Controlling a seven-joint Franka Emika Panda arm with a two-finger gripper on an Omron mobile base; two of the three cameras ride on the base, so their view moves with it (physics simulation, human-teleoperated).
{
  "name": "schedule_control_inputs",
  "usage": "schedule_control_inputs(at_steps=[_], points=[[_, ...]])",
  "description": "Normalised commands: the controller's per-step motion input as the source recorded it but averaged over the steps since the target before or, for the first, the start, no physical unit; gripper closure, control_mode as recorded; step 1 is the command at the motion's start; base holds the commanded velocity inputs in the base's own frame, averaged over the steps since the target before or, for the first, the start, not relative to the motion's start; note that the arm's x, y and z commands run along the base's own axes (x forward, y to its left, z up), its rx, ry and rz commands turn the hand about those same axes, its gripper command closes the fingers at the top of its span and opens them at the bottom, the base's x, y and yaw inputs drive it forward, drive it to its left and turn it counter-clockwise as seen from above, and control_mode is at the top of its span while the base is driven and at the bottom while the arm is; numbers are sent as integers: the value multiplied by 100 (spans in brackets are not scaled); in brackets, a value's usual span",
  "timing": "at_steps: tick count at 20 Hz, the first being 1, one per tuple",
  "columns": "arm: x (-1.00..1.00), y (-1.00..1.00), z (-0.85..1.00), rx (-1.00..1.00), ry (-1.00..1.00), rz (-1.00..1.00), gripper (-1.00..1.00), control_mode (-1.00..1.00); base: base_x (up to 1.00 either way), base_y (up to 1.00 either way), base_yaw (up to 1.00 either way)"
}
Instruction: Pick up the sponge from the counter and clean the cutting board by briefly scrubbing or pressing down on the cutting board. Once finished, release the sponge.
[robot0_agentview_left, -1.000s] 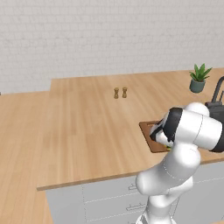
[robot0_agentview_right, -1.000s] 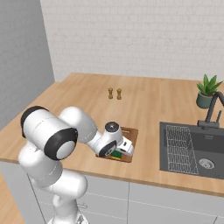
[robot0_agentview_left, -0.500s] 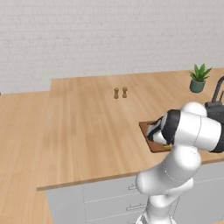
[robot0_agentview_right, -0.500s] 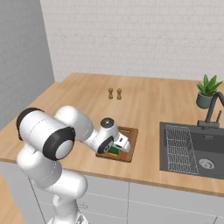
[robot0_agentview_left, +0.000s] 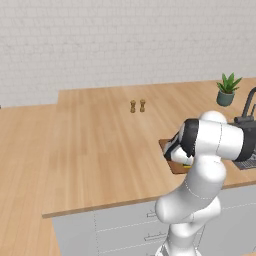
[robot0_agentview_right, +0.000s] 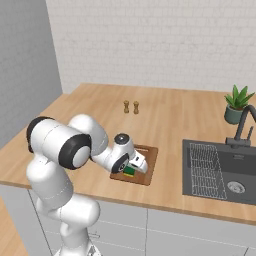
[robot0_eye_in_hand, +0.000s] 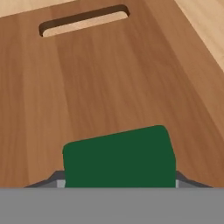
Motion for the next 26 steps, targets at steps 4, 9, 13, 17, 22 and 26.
schedule_control_inputs(at_steps=[4,9,13,17,22,26], points=[[13,-4,-28,0,-1,0,100,-100,0,0,0],[27,-34,1,0,0,0,100,-100,0,0,0],[23,-19,1,0,-1,0,100,-100,0,0,0],[18,-22,-3,0,-1,0,100,-100,0,0,0],[0,0,-76,-3,-7,-1,100,-100,0,0,0],[0,7,-66,-6,-8,-3,100,-100,0,0,0]])
